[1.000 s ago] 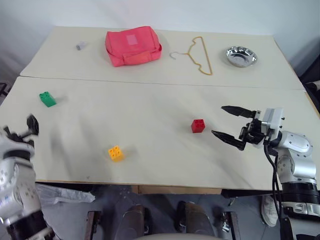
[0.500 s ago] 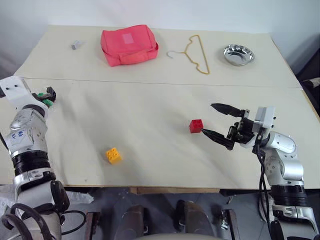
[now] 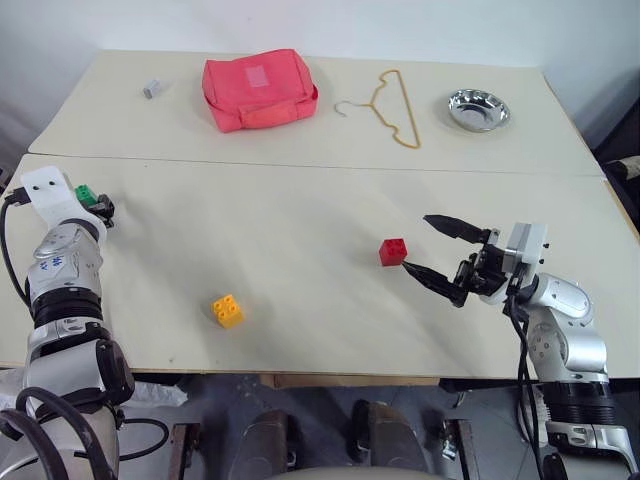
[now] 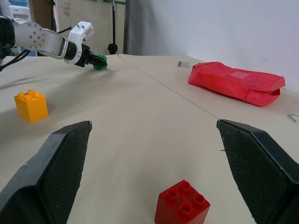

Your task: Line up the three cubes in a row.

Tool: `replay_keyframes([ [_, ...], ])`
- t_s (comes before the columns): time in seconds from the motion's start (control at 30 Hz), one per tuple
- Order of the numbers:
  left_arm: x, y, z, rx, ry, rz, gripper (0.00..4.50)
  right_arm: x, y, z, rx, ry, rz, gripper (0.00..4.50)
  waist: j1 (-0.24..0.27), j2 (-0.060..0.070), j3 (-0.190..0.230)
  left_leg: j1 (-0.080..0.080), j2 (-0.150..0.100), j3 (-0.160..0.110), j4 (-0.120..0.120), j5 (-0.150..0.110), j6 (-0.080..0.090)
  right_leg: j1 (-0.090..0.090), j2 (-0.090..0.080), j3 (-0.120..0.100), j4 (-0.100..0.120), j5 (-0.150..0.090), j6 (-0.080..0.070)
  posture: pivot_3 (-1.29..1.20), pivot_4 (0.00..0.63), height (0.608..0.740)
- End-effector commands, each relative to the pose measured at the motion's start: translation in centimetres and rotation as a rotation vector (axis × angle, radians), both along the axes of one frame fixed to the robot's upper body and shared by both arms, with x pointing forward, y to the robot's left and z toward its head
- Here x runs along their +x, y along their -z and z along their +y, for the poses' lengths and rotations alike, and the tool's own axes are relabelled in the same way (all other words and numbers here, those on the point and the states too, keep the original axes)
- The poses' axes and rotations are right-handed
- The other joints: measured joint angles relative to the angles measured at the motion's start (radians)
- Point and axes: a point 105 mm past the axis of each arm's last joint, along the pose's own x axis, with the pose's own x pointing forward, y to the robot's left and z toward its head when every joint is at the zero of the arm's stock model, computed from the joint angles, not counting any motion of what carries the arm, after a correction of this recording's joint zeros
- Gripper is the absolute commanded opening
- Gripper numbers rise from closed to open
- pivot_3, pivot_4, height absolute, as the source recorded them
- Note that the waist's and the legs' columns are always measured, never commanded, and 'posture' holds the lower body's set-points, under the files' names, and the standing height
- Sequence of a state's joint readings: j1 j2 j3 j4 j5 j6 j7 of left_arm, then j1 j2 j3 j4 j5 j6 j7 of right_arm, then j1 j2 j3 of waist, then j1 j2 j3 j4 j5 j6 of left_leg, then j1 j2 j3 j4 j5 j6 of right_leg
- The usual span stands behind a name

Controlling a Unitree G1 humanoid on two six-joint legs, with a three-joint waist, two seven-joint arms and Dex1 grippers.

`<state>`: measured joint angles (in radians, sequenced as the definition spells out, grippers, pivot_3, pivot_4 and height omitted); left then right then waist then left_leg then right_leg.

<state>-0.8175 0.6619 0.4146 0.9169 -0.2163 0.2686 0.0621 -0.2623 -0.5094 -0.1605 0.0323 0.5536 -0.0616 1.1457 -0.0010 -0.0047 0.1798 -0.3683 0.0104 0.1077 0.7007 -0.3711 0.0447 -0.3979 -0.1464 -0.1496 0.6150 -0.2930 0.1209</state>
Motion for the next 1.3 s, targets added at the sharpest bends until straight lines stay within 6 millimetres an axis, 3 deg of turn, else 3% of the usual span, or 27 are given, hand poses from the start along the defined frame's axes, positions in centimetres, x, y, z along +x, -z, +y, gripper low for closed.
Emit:
replay_keyframes([
  [0.03, -0.1, -2.9, 0.9, 0.033, -0.013, -0.112, 2.14, -0.3, -0.9, 0.2, 0.005, 0.000, -0.049, 4.50, -0.001, 0.000, 0.000, 0.000, 0.000, 0.000, 0.000, 0.000, 0.000, 0.000, 0.000, 0.000, 0.000, 0.000, 0.000, 0.00, 0.150, 0.740],
  [0.1, -0.1, -3.9, 0.9, 0.036, 0.002, -0.182, 1.60, -0.3, -0.9, 0.2, 0.006, 0.003, -0.050, 4.50, -0.001, 0.000, 0.000, 0.000, 0.000, 0.000, 0.000, 0.000, 0.000, 0.000, 0.000, 0.000, 0.000, 0.000, 0.000, 0.00, 0.150, 0.740],
  [0.2, -0.6, -5.7, 0.8, 0.086, 0.069, -0.298, 1.60, -0.4, -0.8, 0.0, 0.001, 0.016, -0.055, 4.50, -0.001, 0.000, 0.000, 0.000, 0.000, 0.000, 0.000, 0.000, 0.000, 0.000, 0.000, -0.001, 0.000, 0.000, 0.000, 0.00, 0.150, 0.740],
  [0.3, -1.5, -8.4, -0.7, 0.074, 0.295, -0.436, 1.60, -0.7, -1.3, -1.4, -0.025, 0.054, -0.073, 4.50, -0.003, 0.000, 0.000, 0.000, 0.000, 0.000, 0.000, 0.000, 0.000, 0.000, 0.000, -0.001, 0.000, 0.000, 0.000, 0.00, 0.150, 0.740],
  [0.4, -2.5, -11.6, -6.5, 0.165, 0.735, -0.507, 1.60, -1.1, -1.8, -3.5, -0.056, 0.105, -0.065, 4.50, 0.001, 0.000, 0.000, -0.001, 0.000, -0.001, 0.000, 0.000, 0.000, 0.000, -0.001, -0.003, 0.000, 0.000, 0.000, 0.00, 0.150, 0.740],
  [0.5, -4.5, -12.2, -13.9, 0.256, 1.214, -0.519, 1.60, -1.8, -1.8, -5.0, -0.097, 0.132, -0.037, 4.50, 0.010, 0.000, 0.000, -0.002, -0.001, -0.004, 0.002, 0.000, 0.000, 0.002, -0.001, -0.004, -0.001, 0.000, 0.000, 0.00, 0.150, 0.740],
  [0.57, -5.3, -11.4, -18.3, 0.320, 1.481, -0.468, 1.60, -2.4, -1.8, -5.7, -0.127, 0.139, -0.031, 4.50, 0.020, 0.000, 0.000, 0.000, -0.001, -0.004, 0.002, 0.000, 0.000, 0.005, -0.001, -0.005, -0.003, 0.000, 0.000, 0.00, 0.150, 0.740],
  [0.63, -5.6, -9.2, -21.3, 0.384, 1.675, -0.342, 1.60, -2.9, -2.0, -6.1, -0.137, 0.146, -0.024, 4.50, 0.023, 0.001, 0.000, 0.000, -0.001, -0.003, 0.002, 0.000, 0.000, 0.005, -0.001, -0.005, -0.003, 0.000, 0.000, 0.00, 0.150, 0.740],
  [0.8, -4.3, -4.5, -26.1, 0.444, 1.918, -0.161, 1.60, -3.6, -1.8, -6.5, -0.171, 0.161, -0.007, 4.50, 0.022, 0.001, 0.000, 0.000, -0.004, 0.000, 0.002, 0.000, 0.000, 0.005, 0.001, -0.005, -0.004, 0.000, 0.000, 0.00, 0.150, 0.740],
  [0.9, -3.8, -2.8, -28.7, 0.473, 2.003, -0.106, 1.60, -4.0, -1.8, -6.4, -0.179, 0.167, -0.005, 4.50, 0.023, 0.001, 0.000, -0.001, -0.004, 0.000, 0.002, 0.000, 0.000, 0.004, 0.002, -0.005, -0.004, 0.000, 0.000, 0.00, 0.150, 0.740],
  [1.07, -2.9, -0.4, -30.7, 0.531, 2.061, 0.014, 1.60, -4.4, -2.3, -5.5, -0.146, 0.168, -0.006, 4.50, 0.025, 0.000, 0.000, -0.002, -0.005, -0.001, 0.002, 0.000, 0.000, 0.004, 0.001, -0.006, -0.005, 0.000, 0.000, 0.00, 0.150, 0.740],
  [1.3, -1.9, 0.6, -31.9, 0.541, 2.032, 0.022, 1.60, -5.4, -1.8, -4.5, -0.159, 0.164, 0.005, 4.50, 0.027, 0.000, 0.000, -0.002, -0.006, -0.004, 0.002, 0.000, 0.001, 0.004, 0.000, -0.006, -0.004, 0.000, 0.001, 0.00, 0.150, 0.740],
])
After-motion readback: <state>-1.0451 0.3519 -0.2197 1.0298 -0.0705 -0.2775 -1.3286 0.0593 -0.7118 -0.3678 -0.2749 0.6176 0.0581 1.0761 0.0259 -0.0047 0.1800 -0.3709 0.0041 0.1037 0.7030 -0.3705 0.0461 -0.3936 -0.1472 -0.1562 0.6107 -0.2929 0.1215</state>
